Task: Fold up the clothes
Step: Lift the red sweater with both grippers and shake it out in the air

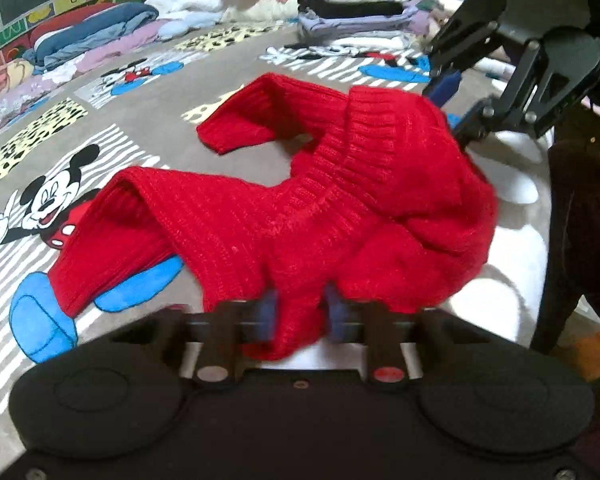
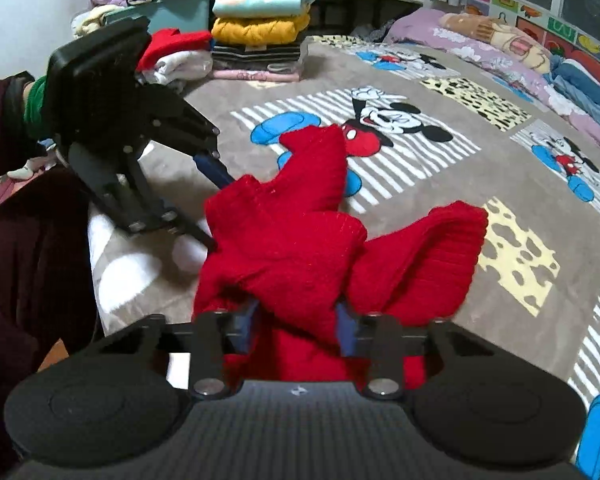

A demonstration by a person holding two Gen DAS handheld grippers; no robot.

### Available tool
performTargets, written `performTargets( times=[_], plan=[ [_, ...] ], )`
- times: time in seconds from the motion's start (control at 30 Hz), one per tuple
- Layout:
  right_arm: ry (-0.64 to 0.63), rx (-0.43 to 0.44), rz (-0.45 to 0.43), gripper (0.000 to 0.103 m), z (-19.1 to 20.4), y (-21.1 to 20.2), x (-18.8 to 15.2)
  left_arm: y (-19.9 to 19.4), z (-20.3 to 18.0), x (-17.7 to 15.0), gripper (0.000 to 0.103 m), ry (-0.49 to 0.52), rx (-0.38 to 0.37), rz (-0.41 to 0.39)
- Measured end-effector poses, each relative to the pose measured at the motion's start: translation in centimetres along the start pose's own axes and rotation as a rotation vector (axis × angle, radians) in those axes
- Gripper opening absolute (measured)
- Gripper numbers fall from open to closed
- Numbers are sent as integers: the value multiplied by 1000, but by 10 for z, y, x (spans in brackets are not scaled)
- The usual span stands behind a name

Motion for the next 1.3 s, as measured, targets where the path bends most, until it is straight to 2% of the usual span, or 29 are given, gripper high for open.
performTargets(
  times=[0.07,0.1,0.37,0.67,1.1,1.3],
  plan=[
    [-14,-22,-12,31,-3,-2,2,-7,6,12,15,13,32,-20],
    [-18,-36,-24,23,-4,-5,5,-12,12,20,15,13,51,-35],
    [-11,-138,-150,20,-44,-52,49,-43,54,97,14,109,173,-108],
    [-42,-243,-220,19,-100,-90,110,-52,104,178,14,196,279,-148],
    [-37,-371,-296,17,-188,-91,193,-33,177,254,14,250,440,-134],
    [-24,-474,-372,16,-218,-92,228,-35,194,279,14,277,604,-174]
  ],
)
Point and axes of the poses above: each gripper's, at about its wrist camera, not at the fingertips, and y roughly the way its jaws point, z to its left, x to its top, the point moved 2 cm from there along y, roughly the way its jaws point, and after that the axes turned 11 degrees about y, right-handed, at the moved point
